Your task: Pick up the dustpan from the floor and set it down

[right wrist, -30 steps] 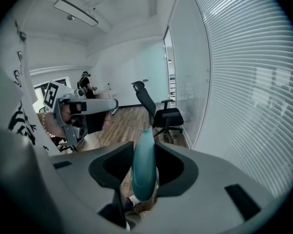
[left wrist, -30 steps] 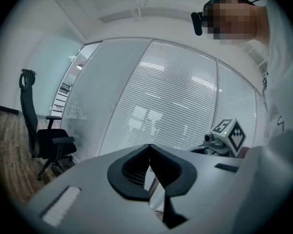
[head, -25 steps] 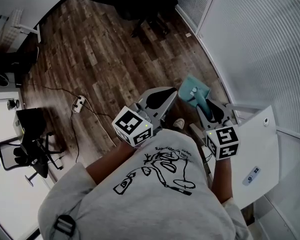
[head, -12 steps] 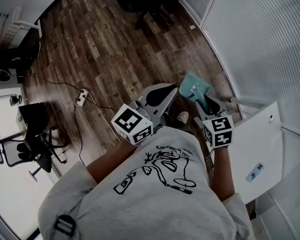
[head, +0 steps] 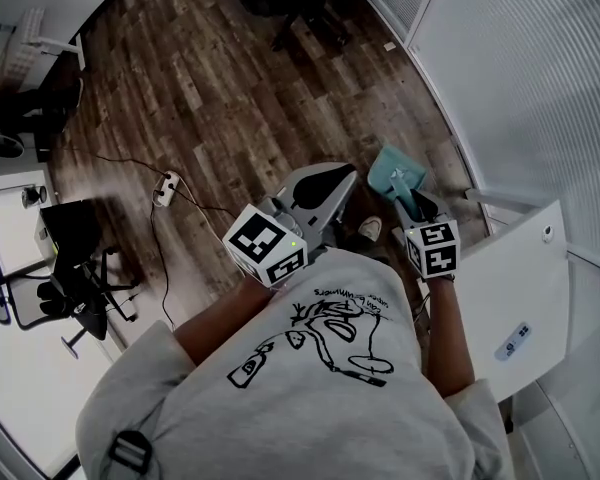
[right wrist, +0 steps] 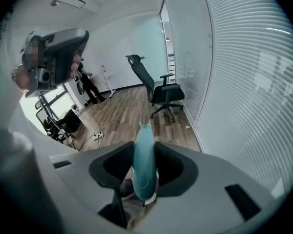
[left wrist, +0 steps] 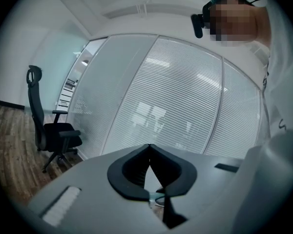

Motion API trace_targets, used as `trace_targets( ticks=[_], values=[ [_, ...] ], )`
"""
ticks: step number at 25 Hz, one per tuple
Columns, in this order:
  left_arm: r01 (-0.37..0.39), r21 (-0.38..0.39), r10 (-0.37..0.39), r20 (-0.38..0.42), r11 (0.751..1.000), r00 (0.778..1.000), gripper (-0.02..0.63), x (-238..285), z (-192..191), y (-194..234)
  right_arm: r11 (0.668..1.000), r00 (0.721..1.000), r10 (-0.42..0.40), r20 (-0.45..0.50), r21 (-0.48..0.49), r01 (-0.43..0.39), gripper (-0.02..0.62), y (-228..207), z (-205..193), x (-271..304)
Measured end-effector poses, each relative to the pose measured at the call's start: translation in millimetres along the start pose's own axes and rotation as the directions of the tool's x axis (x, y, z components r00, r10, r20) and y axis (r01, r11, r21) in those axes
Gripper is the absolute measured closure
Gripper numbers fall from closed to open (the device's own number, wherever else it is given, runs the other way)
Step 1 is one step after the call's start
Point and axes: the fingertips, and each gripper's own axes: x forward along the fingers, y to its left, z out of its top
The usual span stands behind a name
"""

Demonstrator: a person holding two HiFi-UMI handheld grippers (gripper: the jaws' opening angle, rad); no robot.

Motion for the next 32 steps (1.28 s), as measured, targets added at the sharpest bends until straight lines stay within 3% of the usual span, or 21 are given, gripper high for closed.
trace_targets(
  ticks=[32],
  values=[
    [-0.003, 0.008, 0.002, 0.009, 1.000, 1.000, 0.604, -4, 3, 1, 1.000, 0.994, 0.018, -0.104, 0.025, -0.016, 0.466, -23, -62, 90]
  ],
)
